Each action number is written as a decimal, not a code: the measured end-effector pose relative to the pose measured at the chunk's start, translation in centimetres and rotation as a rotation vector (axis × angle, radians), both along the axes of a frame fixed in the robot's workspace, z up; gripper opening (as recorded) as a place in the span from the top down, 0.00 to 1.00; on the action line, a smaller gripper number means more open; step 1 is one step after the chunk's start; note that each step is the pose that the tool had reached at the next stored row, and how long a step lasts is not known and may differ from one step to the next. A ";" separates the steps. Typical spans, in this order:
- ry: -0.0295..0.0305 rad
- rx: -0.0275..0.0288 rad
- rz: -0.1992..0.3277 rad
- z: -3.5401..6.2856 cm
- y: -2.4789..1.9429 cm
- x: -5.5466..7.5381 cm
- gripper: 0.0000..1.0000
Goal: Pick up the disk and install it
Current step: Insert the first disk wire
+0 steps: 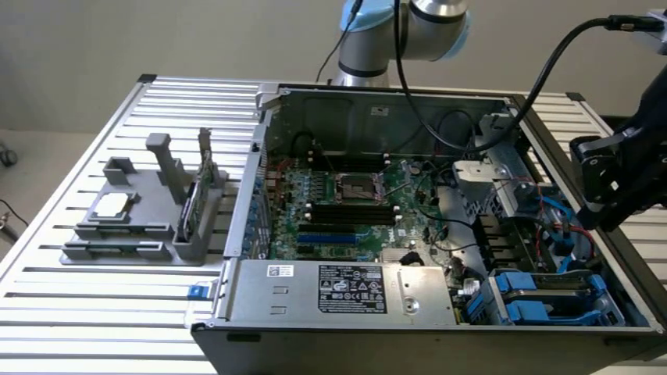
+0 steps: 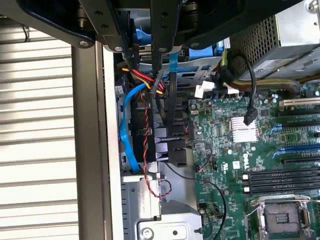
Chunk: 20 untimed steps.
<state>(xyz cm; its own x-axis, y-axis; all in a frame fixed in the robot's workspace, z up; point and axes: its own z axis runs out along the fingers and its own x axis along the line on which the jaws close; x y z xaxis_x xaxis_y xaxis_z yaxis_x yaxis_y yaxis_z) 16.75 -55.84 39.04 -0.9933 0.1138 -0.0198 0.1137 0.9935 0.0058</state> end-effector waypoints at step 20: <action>0.0144 -0.0013 -0.192 0.00 -0.66 0.3 0.75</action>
